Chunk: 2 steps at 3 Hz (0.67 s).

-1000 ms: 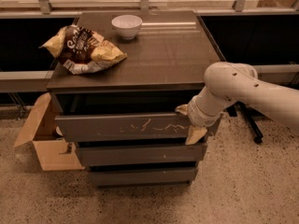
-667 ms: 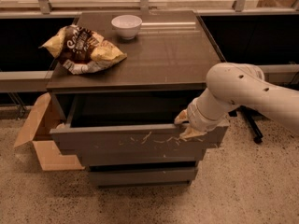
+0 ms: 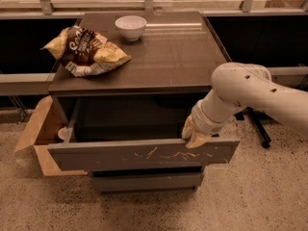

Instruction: Open top drawer

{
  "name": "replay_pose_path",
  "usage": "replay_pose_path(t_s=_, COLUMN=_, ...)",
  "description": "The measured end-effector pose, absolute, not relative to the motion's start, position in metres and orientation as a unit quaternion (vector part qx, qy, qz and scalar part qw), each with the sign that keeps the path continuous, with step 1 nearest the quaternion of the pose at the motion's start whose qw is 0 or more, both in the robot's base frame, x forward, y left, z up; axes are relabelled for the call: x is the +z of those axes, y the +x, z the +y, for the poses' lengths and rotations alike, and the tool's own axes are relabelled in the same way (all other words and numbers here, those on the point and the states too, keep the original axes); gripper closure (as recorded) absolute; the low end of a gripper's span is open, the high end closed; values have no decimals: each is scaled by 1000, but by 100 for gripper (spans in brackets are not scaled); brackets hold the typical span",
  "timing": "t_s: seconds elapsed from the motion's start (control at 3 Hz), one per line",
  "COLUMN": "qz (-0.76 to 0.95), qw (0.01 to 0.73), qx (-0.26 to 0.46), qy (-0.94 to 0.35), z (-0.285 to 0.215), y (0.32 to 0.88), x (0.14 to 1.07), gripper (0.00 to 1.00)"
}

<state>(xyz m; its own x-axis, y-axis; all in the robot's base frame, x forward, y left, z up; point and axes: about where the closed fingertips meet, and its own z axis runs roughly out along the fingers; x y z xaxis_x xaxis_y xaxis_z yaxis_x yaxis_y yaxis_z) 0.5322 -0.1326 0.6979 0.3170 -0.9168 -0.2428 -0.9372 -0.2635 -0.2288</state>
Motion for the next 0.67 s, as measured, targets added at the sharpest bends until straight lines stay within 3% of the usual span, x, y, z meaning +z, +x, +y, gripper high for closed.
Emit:
replay_pose_path(t_s=0.33, qz=577, qw=174, qx=49, qy=-796, z=-123, y=515, x=697, gripper=100)
replay_pose_path(t_s=0.67, qz=577, qw=175, qx=51, qy=-796, z=-121, y=513, x=697, gripper=84)
